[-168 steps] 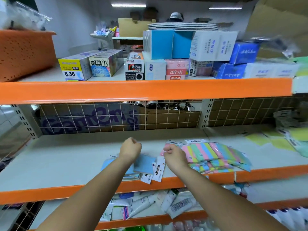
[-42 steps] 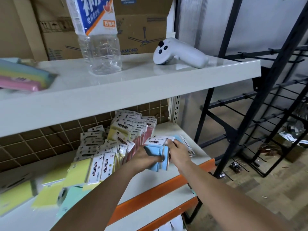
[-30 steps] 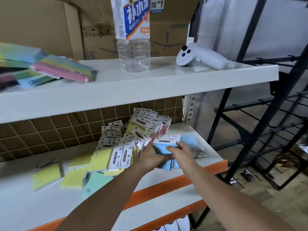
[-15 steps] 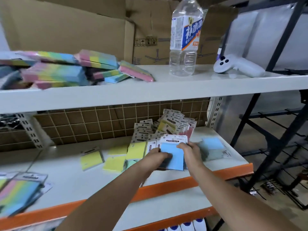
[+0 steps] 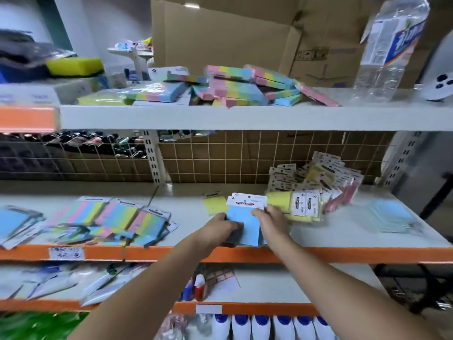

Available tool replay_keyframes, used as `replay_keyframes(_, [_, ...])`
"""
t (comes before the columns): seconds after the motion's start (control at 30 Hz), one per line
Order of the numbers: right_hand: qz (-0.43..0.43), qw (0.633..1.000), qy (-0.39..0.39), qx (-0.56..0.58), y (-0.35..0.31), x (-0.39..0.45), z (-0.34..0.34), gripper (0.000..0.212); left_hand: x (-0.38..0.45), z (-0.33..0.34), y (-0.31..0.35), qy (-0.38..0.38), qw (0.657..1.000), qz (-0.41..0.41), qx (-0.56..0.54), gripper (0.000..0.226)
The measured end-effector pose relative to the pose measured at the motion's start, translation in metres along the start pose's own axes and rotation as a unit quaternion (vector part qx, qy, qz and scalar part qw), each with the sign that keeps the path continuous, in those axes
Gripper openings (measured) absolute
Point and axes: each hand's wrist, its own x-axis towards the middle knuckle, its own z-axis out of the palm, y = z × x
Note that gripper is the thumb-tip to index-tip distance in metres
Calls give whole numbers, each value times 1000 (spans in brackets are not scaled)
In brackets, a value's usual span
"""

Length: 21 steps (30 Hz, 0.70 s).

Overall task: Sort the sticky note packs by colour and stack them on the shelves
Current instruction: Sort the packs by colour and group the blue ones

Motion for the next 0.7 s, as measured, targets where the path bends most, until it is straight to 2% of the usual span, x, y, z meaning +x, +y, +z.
replay_keyframes(0.3, [-18, 996, -67, -59, -8, -52, 107, 28, -59, -94, -41, 66, 997, -23, -41, 37])
replay_keyframes(0.4, [-25, 993, -85, -83, -14, -63, 136, 38, -77, -118, -47, 75, 995, -29, -57, 26])
replay_keyframes(0.43, [-29, 991, -92, -90, -18, -67, 145, 45, -80, -126, -50, 88, 994, -21, -53, 29])
replay_keyframes(0.5, [-34, 988, -112, -101, -22, -72, 165, 63, -86, -143, -56, 109, 993, -13, -46, 54])
replay_keyframes(0.57, [-35, 986, -126, -104, -26, -74, 182, 75, -86, -158, -62, 133, 989, -13, -61, 56])
replay_keyframes(0.6, [-35, 985, -131, -102, -29, -76, 189, 74, -90, -164, -61, 139, 987, -15, -72, 52])
replay_keyframes(0.67, [-44, 986, -133, -91, -33, -77, 203, 58, -92, -177, -64, 148, 985, -17, -91, 45])
replay_keyframes(0.7, [-48, 986, -136, -84, -35, -77, 210, 48, -92, -183, -63, 152, 983, -19, -96, 54])
